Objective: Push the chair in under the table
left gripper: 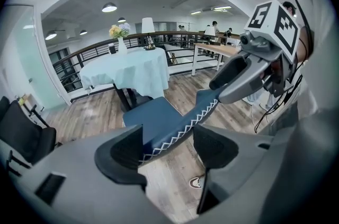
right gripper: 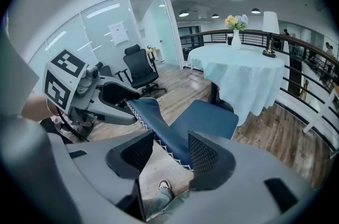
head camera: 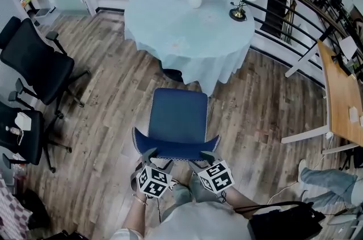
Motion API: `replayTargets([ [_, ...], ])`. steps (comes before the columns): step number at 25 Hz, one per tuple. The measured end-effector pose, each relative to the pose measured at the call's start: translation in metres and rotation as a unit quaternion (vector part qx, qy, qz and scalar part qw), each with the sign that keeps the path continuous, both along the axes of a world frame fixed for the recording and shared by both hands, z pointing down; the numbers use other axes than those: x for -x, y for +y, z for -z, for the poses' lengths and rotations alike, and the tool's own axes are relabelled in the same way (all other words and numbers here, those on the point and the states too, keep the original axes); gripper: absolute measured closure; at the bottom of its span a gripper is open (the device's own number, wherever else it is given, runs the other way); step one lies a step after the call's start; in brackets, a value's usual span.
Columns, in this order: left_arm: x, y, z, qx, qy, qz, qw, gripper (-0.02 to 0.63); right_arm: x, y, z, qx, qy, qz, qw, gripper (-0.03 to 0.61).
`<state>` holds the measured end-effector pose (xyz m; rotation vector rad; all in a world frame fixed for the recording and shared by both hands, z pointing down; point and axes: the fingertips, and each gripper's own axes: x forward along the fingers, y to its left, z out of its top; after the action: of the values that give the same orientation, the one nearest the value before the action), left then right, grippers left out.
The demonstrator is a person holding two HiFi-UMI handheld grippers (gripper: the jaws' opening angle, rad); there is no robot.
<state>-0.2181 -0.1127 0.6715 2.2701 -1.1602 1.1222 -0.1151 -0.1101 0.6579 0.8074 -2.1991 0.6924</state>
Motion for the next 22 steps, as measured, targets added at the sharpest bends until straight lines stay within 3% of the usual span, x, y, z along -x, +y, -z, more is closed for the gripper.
replayTargets([
  [22,-0.013,-0.039,-0.004,0.029,0.007,0.009,0.9995,0.316,-0.012,-0.042,-0.003,-0.001,-0.005,0.01,1.0,0.379],
])
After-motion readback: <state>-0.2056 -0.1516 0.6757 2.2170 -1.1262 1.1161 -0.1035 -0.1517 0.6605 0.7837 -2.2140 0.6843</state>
